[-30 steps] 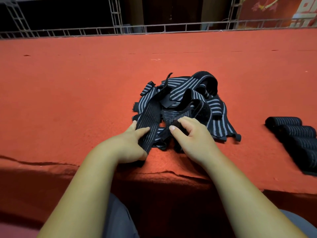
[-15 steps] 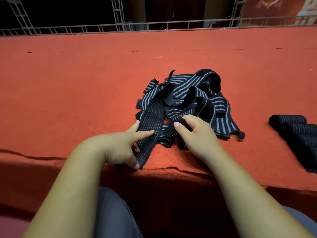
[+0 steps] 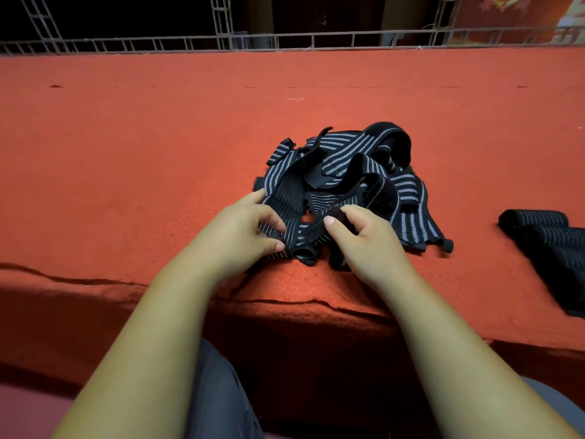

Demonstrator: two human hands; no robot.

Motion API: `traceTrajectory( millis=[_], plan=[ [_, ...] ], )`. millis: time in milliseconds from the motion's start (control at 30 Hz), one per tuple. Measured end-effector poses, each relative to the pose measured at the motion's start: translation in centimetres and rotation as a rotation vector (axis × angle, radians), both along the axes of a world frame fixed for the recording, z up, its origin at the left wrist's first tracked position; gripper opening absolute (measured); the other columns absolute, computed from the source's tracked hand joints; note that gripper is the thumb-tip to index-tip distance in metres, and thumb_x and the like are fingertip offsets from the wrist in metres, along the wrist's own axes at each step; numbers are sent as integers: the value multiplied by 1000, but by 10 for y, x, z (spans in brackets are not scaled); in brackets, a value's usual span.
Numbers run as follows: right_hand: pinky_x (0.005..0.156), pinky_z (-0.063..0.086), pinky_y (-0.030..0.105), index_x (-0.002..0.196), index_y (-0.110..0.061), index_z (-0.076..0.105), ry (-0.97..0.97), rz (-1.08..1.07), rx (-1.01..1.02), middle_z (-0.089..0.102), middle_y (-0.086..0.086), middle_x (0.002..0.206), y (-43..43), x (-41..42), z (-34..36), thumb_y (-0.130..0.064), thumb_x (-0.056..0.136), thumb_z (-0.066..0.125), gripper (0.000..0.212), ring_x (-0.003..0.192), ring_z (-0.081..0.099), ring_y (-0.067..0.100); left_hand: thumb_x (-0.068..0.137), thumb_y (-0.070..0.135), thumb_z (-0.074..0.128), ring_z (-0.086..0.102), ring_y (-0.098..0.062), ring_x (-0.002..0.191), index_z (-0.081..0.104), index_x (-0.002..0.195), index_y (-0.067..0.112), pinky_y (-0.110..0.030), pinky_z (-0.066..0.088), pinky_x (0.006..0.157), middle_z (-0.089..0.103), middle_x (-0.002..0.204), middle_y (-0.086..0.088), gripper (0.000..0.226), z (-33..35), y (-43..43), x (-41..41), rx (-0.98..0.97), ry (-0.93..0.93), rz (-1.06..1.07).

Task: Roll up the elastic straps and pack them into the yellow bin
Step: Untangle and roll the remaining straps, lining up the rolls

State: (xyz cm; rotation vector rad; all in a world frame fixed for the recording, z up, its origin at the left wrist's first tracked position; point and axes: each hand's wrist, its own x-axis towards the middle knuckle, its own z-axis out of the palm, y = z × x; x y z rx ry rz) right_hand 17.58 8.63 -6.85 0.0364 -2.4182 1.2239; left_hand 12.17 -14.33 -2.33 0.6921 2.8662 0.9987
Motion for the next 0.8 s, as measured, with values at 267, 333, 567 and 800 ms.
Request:
traceTrajectory(
  millis=[267, 333, 567, 800],
  plan=[
    [63, 50, 34, 94, -13, 67, -37, -32, -536, 70, -3, 80, 3, -2, 10, -29, 109, 60, 23, 72, 62, 16, 96, 25, 78, 74, -10, 106, 67, 93, 37, -52, 58, 103, 73, 135, 14, 16, 3, 3, 1, 357, -103, -18],
    [57, 52, 29, 97, -20, 72, -92, -36, -735, 75, -1, 87, 5, 0, 17, -27, 110, 58, 20, 73, 68, 17, 95, 36, 69, 77, -23, 97, 61, 97, 40, -59, 62, 89, 80, 113, 6, 8, 0, 7, -1, 410, -122, 3],
    [90, 60, 40, 127, 9, 68, -127, 241, -1044, 76, 26, 118, -1, 12, 30, -8, 108, 49, 32, 101, 74, 32, 107, 11, 57, 68, -2, 93, 70, 117, 44, -25, 50, 81, 75, 103, 19, 37, -2, 33, 7, 365, 61, 11],
    [86, 64, 37, 113, 0, 76, -22, 374, -1132, 79, 20, 108, 5, 33, 56, -14, 101, 54, 29, 95, 79, 29, 95, -5, 45, 72, -19, 82, 80, 112, 20, -39, 63, 89, 78, 92, -4, 47, 12, 39, 9, 777, -356, 63]
  ],
)
